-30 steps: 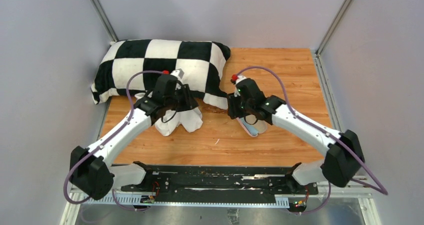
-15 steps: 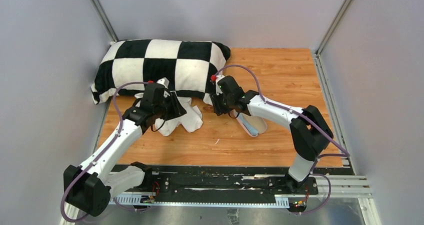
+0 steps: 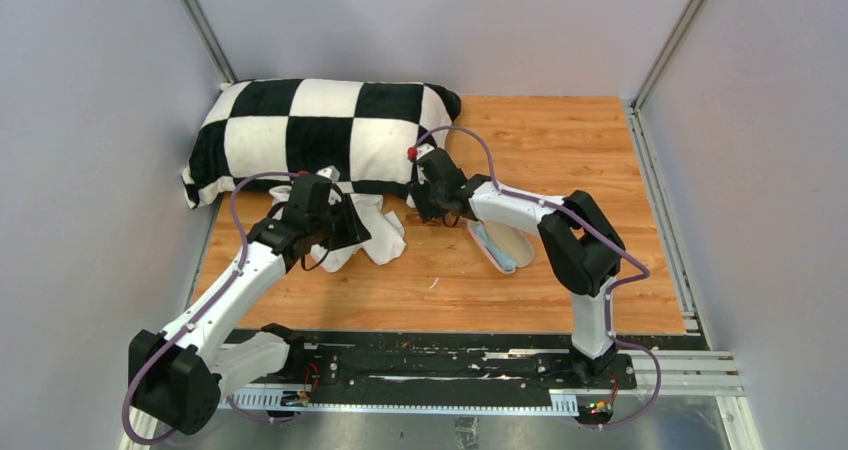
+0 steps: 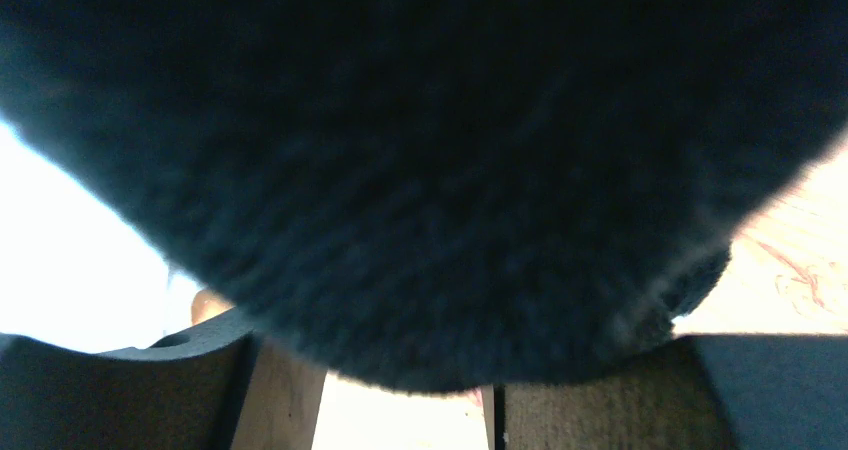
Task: Organize the sunglasses
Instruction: Adjust the sunglasses at the center of the board.
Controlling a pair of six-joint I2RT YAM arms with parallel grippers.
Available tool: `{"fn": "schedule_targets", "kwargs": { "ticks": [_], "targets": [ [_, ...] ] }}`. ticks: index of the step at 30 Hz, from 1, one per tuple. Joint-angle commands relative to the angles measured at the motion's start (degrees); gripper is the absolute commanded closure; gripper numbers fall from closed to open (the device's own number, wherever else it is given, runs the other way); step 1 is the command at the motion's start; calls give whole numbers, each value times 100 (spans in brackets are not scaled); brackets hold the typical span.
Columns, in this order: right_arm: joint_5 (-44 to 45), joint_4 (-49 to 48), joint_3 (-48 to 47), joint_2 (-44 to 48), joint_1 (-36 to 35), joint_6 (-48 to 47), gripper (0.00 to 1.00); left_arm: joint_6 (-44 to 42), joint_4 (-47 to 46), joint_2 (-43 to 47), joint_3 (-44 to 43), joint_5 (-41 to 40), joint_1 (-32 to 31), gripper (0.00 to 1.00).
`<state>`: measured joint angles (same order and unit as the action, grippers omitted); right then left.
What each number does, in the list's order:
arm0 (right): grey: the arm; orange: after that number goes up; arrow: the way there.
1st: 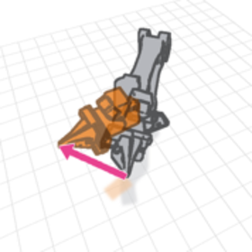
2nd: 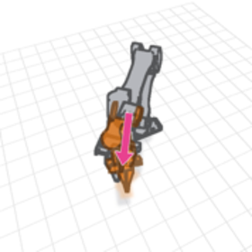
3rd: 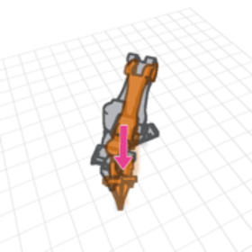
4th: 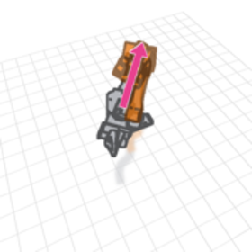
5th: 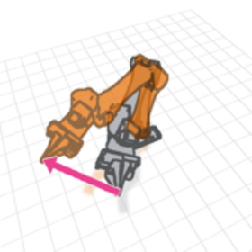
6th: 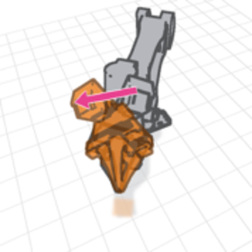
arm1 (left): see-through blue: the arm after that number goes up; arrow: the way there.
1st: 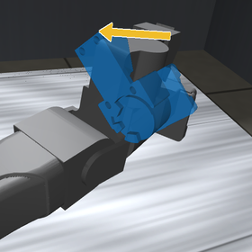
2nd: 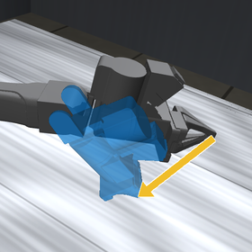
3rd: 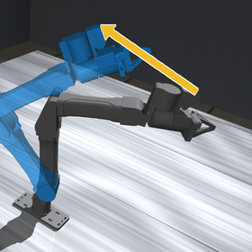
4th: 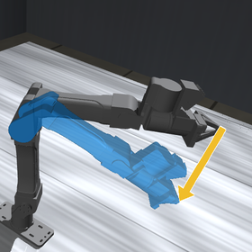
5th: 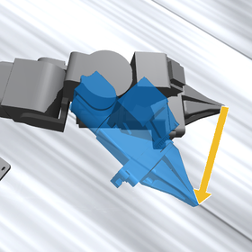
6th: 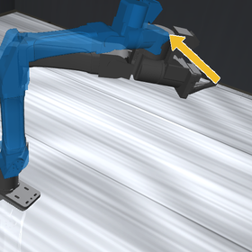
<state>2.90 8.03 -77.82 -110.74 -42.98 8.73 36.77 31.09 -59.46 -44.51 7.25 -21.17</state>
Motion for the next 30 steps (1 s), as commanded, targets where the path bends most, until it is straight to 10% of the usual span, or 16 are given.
{"fn": "schedule_targets", "kwargs": {
  "ticks": [1, 22, 30],
  "targets": [
    [122, -85, -102, -211, 75, -101, 43, -66, 22, 44, 101, 93, 25, 60],
    [-696, 51, 756, 915, 7, 224, 37, -18, -248, -117, 232, 385, 25, 60],
    [246, 450, 1354, 1750, 11, 2513, 22, 32, -416, -137, 312, 528, 25, 60]
  ]
}}
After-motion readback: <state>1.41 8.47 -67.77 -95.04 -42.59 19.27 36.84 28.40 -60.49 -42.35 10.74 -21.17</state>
